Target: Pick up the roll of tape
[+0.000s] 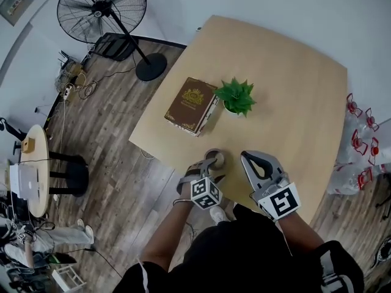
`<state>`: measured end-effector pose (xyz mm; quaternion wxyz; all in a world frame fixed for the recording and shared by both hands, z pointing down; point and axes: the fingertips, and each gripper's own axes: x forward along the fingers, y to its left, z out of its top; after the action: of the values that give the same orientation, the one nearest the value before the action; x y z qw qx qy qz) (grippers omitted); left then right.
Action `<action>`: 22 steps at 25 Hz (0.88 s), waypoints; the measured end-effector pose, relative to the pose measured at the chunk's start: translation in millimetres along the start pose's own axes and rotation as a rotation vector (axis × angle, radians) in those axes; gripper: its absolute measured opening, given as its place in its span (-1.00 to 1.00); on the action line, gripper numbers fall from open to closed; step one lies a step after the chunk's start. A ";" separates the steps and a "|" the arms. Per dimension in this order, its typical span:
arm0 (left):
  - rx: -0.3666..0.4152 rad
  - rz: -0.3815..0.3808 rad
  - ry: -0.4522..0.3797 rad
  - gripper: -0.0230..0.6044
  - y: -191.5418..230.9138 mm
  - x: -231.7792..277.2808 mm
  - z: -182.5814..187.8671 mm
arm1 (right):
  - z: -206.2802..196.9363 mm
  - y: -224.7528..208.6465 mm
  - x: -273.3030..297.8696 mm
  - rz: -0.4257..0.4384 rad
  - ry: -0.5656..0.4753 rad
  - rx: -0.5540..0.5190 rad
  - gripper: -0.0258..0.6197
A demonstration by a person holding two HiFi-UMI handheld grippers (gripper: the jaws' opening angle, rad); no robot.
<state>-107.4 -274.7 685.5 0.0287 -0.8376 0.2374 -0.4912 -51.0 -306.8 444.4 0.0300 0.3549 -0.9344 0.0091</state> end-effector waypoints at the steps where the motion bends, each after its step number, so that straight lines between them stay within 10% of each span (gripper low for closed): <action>1: -0.002 -0.007 0.015 0.02 -0.7 3.6 -2.4 | -2.3 -0.1 -0.8 0.003 0.003 0.006 -0.93; 22: 0.041 -0.071 0.133 -0.66 -8.9 40.7 -13.8 | -25.9 11.1 -14.6 0.093 0.060 0.013 -0.93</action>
<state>-99.2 -281.6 728.0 0.0126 -0.8102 0.1990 -0.5511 -46.1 -287.9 469.4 0.0552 0.3111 -0.9484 0.0273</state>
